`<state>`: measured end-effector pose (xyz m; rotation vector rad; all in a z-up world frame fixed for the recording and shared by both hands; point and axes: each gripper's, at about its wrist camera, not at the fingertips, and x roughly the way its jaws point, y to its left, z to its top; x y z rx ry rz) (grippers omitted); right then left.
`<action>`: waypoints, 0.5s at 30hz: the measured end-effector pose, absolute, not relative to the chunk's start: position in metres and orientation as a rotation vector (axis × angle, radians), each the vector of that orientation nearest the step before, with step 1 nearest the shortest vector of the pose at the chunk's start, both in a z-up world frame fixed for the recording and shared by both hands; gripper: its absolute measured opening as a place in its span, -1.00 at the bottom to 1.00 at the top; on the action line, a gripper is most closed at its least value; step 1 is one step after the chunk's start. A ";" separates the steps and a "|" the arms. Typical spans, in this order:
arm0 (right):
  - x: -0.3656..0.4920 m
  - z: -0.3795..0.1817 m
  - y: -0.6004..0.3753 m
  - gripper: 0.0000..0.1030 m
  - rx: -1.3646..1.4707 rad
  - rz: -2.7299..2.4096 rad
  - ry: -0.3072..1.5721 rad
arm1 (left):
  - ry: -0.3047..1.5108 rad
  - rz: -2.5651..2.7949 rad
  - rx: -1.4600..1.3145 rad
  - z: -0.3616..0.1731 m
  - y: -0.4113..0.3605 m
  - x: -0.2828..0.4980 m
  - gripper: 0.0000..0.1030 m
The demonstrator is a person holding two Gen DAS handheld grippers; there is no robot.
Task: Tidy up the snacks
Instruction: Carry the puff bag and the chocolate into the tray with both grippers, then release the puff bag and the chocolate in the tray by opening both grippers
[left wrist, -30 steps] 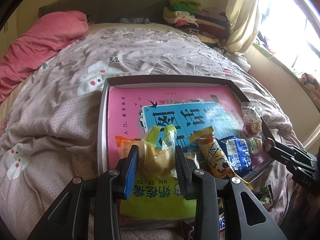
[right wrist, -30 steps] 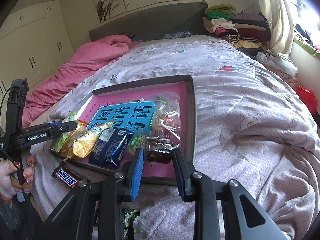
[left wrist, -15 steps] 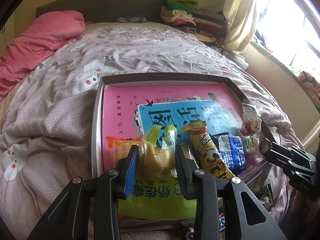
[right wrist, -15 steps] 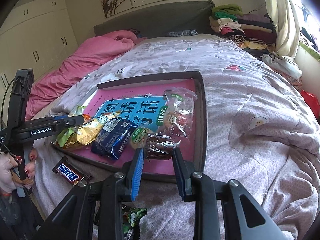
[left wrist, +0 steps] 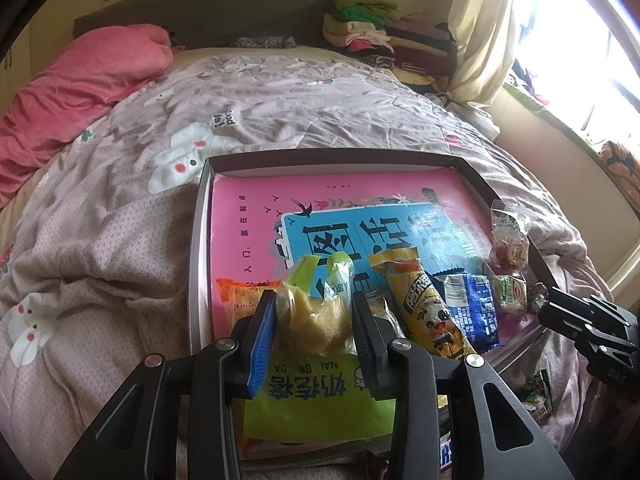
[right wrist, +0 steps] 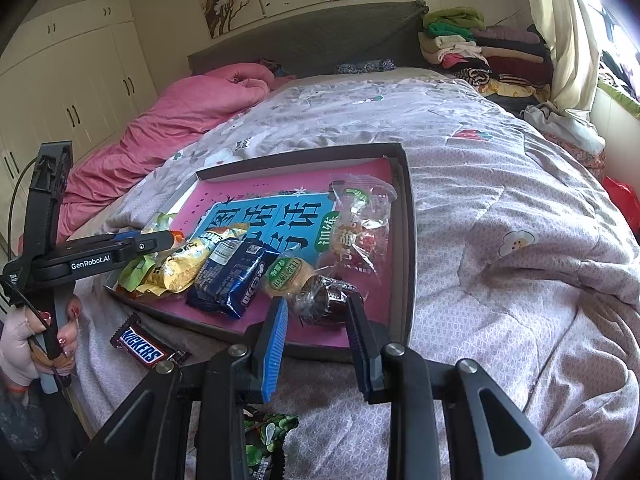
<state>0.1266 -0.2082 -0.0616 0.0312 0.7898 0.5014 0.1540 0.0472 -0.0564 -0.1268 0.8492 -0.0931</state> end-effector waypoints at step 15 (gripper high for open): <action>0.124 -0.060 -0.207 -0.40 0.032 0.510 0.791 | 0.848 -0.100 -0.132 -0.052 0.045 0.152 0.03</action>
